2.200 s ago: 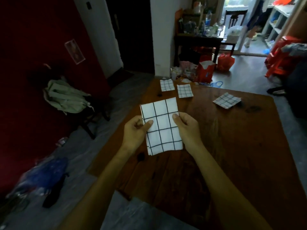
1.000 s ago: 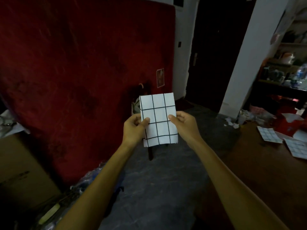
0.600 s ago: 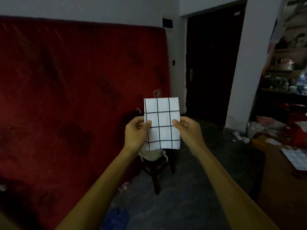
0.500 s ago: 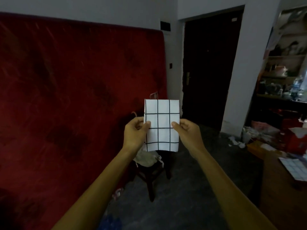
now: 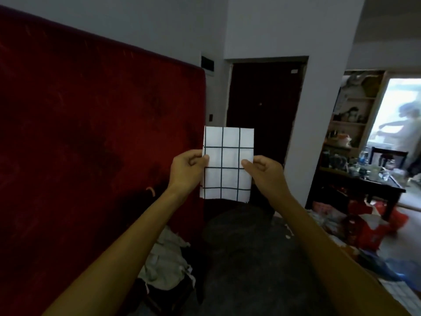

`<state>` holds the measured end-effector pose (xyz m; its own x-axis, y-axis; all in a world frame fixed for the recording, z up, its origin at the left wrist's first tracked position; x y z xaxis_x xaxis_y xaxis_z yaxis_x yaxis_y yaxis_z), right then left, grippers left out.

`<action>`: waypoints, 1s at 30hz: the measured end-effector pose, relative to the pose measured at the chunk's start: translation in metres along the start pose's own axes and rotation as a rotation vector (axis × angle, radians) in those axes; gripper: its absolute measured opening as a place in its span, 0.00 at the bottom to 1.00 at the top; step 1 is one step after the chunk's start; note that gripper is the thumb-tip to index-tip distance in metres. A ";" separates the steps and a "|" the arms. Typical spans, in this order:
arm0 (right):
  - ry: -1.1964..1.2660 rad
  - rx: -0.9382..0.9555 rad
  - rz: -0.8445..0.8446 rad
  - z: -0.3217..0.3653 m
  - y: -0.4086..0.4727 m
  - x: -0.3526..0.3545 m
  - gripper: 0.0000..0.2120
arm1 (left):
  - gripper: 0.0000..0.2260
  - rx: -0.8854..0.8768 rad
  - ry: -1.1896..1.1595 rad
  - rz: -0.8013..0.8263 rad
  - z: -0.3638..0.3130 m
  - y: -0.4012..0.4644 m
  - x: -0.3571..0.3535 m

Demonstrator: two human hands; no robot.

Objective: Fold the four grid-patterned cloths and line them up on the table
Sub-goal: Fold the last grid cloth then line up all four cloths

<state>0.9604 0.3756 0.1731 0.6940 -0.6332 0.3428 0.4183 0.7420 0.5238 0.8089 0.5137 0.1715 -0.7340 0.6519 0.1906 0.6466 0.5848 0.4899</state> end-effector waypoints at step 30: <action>-0.048 -0.113 -0.351 -0.271 0.303 0.174 0.19 | 0.08 -0.114 -0.116 0.274 0.201 0.433 -0.209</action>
<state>1.3667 0.5495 0.1801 0.4690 -0.8613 0.1953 0.6903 0.4954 0.5273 1.2843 0.7275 0.1732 -0.5028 0.8323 0.2332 0.7846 0.3262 0.5273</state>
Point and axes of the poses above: each hand's wrist, its own y-axis towards the middle knuckle, its own x-axis out of the back of the hand, z = x × y, the point moved 8 cm from there along y, towards the middle knuckle, and after that the axes turned 13 degrees about z, right-handed, at the moved point
